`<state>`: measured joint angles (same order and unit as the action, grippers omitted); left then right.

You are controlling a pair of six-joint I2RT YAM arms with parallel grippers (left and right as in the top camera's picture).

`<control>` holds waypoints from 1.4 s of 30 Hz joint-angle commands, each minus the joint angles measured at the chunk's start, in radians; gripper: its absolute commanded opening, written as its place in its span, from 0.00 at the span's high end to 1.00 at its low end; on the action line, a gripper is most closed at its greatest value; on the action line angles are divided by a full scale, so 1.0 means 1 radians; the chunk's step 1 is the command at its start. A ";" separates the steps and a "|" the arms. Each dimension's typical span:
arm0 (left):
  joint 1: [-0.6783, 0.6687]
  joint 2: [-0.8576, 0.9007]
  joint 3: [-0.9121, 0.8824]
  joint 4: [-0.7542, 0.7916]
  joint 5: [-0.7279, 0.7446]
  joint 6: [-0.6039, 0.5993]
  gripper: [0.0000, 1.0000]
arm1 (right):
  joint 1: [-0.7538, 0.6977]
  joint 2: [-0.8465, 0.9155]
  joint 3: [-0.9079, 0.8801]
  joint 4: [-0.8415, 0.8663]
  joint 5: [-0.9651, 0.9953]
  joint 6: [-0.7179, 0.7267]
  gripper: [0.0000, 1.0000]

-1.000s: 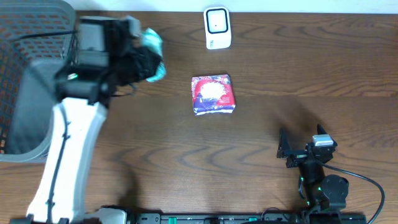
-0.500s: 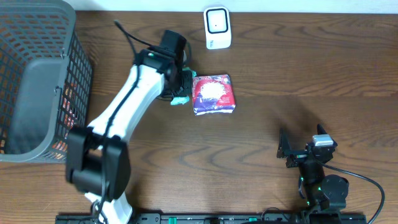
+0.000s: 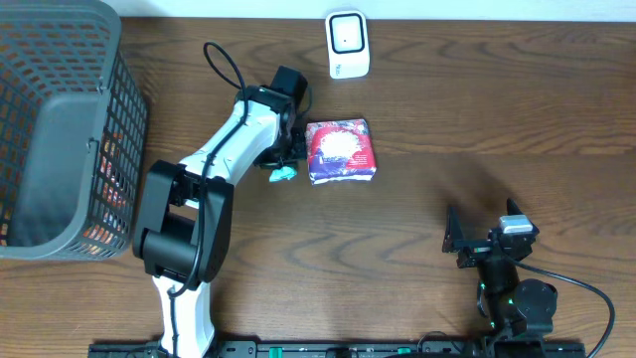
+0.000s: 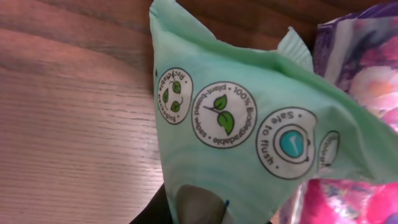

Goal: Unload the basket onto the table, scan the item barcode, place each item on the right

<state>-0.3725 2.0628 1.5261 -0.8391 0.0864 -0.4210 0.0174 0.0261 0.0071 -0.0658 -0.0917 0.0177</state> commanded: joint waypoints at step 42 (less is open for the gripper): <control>-0.062 0.025 -0.006 0.141 -0.117 -0.059 0.85 | -0.003 -0.001 -0.001 -0.004 0.004 0.011 0.01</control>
<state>-0.4210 2.0731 1.5261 -0.6956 -0.0246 -0.4927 0.0174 0.0261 0.0071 -0.0658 -0.0921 0.0177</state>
